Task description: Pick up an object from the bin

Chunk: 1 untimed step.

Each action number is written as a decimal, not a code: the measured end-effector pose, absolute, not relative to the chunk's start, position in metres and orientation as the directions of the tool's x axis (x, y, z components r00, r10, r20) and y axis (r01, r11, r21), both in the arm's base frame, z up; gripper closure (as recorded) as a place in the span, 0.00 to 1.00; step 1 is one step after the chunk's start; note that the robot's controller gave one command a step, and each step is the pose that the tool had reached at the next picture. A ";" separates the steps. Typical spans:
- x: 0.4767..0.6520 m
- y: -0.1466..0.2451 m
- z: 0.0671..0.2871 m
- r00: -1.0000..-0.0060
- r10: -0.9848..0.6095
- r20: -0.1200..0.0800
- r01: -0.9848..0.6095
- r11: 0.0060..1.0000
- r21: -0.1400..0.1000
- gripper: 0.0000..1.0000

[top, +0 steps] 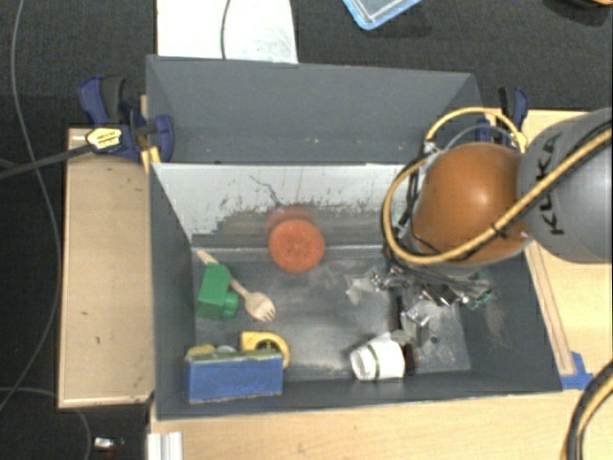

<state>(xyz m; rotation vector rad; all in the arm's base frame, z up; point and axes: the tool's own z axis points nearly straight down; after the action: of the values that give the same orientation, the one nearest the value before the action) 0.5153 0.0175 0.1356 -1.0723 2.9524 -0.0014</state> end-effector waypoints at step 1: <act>0.487 0.034 0.079 -0.434 -0.901 -0.006 -0.901 0.434 -0.013 0.00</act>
Offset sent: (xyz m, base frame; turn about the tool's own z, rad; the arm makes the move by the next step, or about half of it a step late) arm -0.0215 0.0129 -0.0656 -0.4777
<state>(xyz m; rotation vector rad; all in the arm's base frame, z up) 0.4868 0.0344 0.0792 -1.6652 2.6495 -0.0115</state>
